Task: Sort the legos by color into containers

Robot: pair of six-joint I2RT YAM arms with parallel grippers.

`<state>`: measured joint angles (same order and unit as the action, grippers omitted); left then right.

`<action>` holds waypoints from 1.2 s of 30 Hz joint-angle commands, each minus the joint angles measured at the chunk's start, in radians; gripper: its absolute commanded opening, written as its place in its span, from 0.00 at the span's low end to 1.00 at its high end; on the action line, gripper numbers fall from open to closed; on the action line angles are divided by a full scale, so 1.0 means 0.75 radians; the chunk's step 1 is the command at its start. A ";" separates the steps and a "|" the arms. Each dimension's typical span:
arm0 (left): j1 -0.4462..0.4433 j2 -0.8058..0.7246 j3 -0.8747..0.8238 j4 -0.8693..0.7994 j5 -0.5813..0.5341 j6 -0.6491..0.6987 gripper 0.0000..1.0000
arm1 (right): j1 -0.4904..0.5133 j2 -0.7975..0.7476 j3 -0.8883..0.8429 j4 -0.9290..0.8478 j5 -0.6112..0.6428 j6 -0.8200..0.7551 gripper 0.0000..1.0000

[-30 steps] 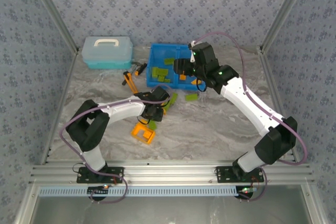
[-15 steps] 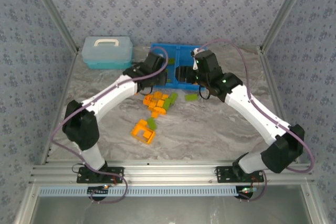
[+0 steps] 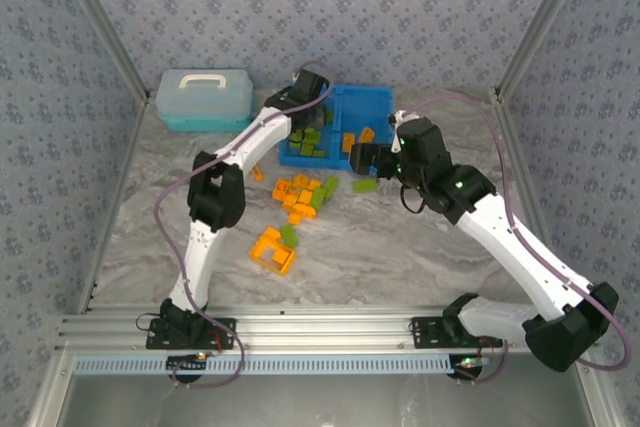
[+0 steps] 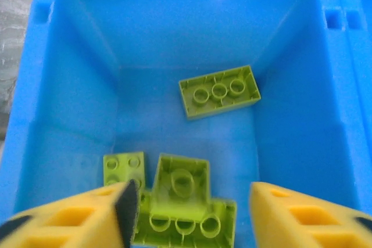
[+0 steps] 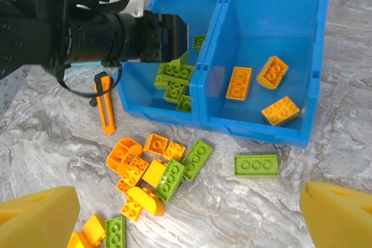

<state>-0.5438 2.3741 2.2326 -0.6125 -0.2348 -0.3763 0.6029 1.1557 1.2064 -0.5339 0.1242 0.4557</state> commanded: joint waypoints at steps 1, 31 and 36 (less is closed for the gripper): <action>-0.003 0.000 0.155 -0.125 -0.007 -0.008 0.66 | 0.006 -0.052 -0.007 -0.042 0.053 -0.005 1.00; -0.395 -0.770 -1.292 -0.018 0.118 -1.387 0.66 | -0.050 -0.007 -0.082 -0.020 0.006 0.007 1.00; -0.391 -0.644 -1.174 -0.139 0.049 -1.365 0.64 | -0.053 -0.029 -0.084 -0.045 0.043 -0.010 1.00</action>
<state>-0.8383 1.8580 1.2911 -0.6483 -0.1654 -1.3754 0.5686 1.1481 1.1542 -0.5457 0.1425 0.4553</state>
